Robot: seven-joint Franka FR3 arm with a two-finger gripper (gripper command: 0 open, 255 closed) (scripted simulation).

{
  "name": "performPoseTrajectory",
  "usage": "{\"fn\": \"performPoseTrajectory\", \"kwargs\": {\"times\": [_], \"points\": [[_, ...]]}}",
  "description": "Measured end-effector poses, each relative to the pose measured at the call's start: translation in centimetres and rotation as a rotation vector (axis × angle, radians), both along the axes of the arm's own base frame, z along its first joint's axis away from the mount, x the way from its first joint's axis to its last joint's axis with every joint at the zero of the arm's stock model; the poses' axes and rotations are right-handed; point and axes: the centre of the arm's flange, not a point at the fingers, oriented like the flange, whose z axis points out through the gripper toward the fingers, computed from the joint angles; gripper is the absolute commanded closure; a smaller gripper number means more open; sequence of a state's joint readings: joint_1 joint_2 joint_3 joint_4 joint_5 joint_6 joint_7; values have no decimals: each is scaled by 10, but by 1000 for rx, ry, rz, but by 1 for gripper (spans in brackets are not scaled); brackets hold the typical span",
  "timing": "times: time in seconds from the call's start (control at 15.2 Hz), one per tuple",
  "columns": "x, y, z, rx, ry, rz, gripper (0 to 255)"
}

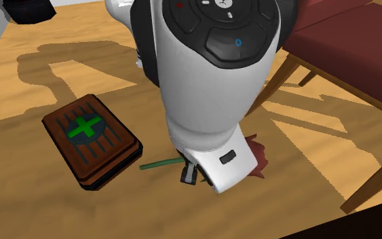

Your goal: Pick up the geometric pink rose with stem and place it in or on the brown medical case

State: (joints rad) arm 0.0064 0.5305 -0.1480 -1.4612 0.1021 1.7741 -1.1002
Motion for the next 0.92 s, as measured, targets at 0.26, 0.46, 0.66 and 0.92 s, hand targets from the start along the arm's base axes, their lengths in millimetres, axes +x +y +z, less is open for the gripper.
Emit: {"fn": "performPoseTrajectory", "kwargs": {"times": [0.26,0.46,0.66,0.92], "points": [[-1,1,20,0,0,0,255],[-1,1,37,0,0,0,255],[-1,0,52,0,0,0,255],[0,0,72,0,0,0,255]]}}
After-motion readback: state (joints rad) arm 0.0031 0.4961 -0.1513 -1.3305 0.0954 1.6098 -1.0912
